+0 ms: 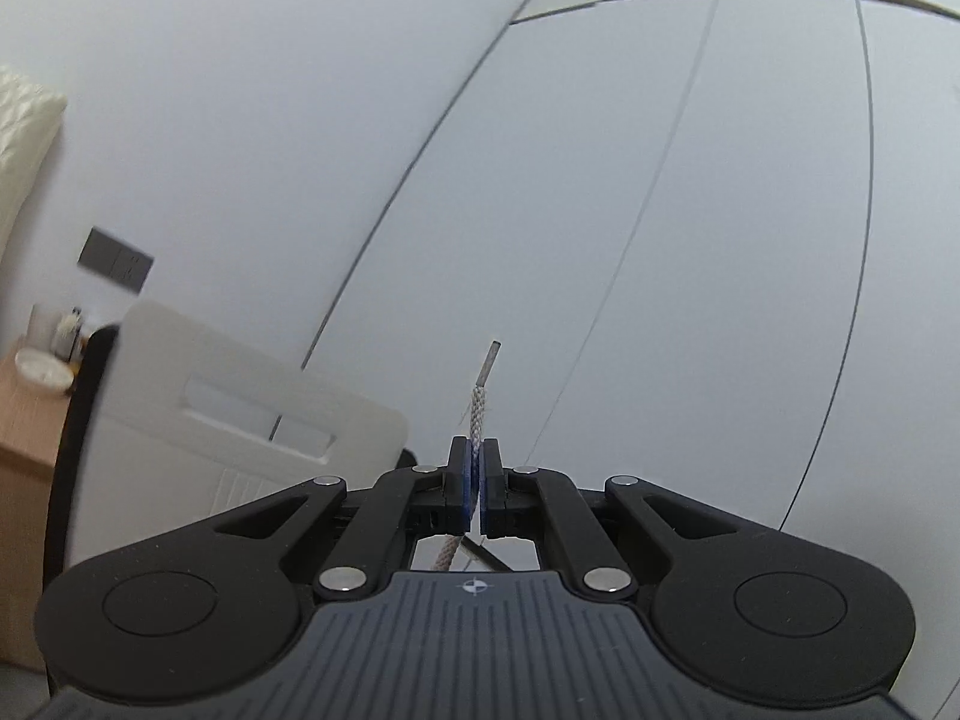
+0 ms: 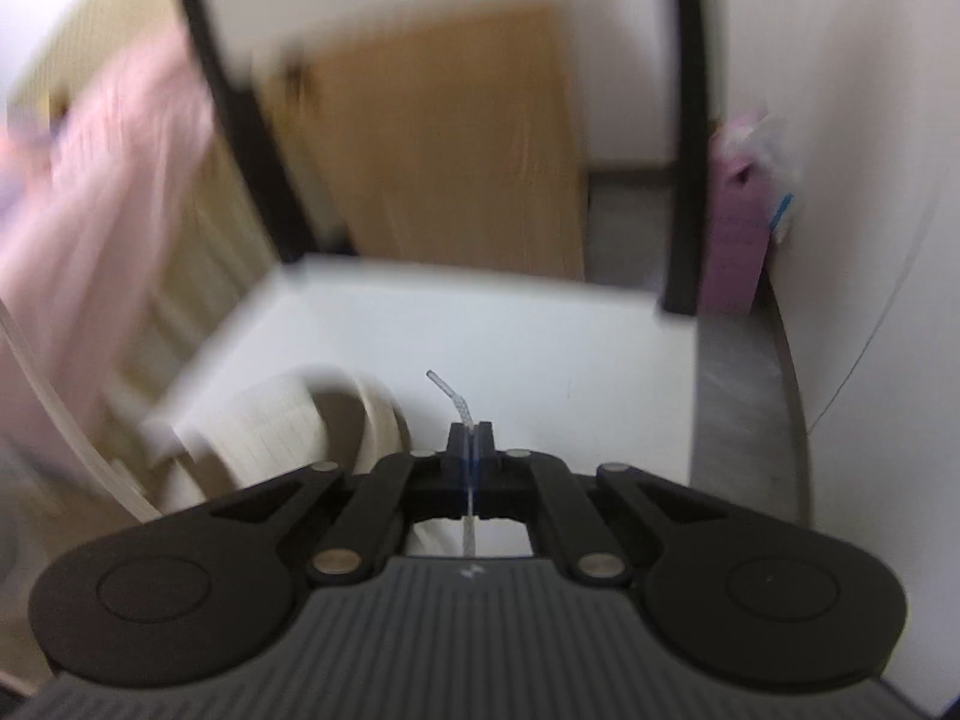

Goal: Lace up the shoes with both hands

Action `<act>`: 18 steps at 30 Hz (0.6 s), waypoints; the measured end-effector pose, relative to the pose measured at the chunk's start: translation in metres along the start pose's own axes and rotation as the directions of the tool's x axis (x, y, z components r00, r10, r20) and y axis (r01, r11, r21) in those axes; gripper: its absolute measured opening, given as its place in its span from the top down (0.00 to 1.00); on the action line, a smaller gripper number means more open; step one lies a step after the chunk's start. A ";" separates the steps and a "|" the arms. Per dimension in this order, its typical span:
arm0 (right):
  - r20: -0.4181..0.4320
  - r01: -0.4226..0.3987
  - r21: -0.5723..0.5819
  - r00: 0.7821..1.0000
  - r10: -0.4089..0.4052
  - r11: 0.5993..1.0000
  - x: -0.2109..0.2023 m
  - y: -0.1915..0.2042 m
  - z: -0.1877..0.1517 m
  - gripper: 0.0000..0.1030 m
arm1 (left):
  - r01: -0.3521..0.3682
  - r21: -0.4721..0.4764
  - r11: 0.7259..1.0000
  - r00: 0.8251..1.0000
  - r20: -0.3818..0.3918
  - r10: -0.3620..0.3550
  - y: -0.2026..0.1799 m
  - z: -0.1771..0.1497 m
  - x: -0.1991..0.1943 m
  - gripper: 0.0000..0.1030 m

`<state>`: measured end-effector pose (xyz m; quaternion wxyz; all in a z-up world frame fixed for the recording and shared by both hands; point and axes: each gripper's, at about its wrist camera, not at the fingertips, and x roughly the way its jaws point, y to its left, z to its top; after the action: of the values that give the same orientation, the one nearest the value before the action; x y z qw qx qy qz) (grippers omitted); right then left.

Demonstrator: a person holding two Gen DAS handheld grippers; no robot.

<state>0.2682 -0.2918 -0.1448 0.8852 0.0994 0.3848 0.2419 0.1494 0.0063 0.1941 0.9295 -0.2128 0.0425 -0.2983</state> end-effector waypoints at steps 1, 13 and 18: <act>0.065 -0.028 0.038 0.998 0.026 0.999 -0.021 0.000 0.010 0.99 | 0.001 0.017 1.000 1.000 0.004 -0.002 -0.005 0.002 0.003 0.97; 0.670 -0.337 -0.084 0.677 0.303 0.938 -0.259 0.072 0.116 0.99 | 0.002 0.178 0.984 1.000 -0.012 0.000 -0.041 0.008 0.046 0.97; 0.725 -0.412 -0.157 0.569 0.388 0.898 -0.304 0.098 0.148 0.99 | 0.002 0.190 0.982 1.000 -0.003 -0.002 -0.041 0.012 0.050 0.97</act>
<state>0.1628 -0.3592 0.1846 0.8840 0.2859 -0.0372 0.3681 0.1708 -0.0474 0.2244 0.9452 -0.1226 0.0148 -0.3023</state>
